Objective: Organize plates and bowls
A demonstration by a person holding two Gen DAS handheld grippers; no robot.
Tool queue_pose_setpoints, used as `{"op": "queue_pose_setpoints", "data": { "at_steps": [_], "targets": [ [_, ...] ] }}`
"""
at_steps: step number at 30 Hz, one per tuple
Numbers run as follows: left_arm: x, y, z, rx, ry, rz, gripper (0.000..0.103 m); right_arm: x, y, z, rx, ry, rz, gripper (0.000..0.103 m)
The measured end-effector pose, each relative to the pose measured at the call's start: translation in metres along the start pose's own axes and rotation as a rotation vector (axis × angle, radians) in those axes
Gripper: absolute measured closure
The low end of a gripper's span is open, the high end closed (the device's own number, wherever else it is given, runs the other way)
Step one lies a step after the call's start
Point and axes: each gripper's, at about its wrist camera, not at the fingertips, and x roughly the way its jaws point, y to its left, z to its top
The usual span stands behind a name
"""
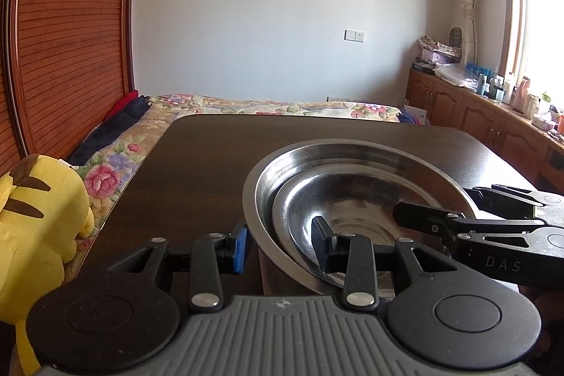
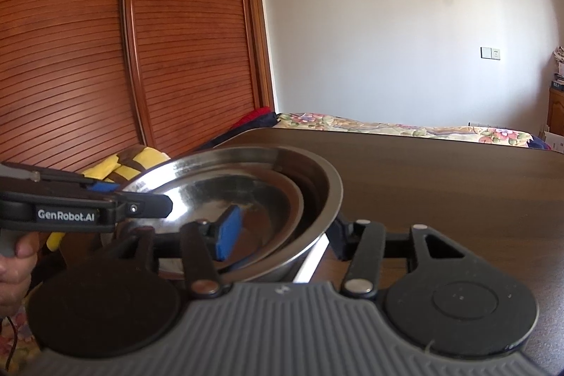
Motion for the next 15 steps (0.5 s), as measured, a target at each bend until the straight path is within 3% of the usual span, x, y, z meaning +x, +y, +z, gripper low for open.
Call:
{"op": "queue_pose_setpoints", "data": {
  "at_steps": [3, 5, 15],
  "targets": [
    [-0.002, 0.0, 0.0, -0.005, -0.004, -0.004, 0.057, -0.001, 0.002, 0.0, -0.005, 0.001, -0.004, 0.047],
    [-0.003, 0.001, 0.001, -0.006, -0.011, -0.005, 0.051, -0.004, 0.003, 0.001, -0.012, -0.012, -0.014, 0.037],
    [-0.015, 0.002, 0.013, 0.0, -0.063, 0.018, 0.038, -0.02, -0.009, 0.009, 0.0, -0.055, -0.077, 0.035]
  ]
}}
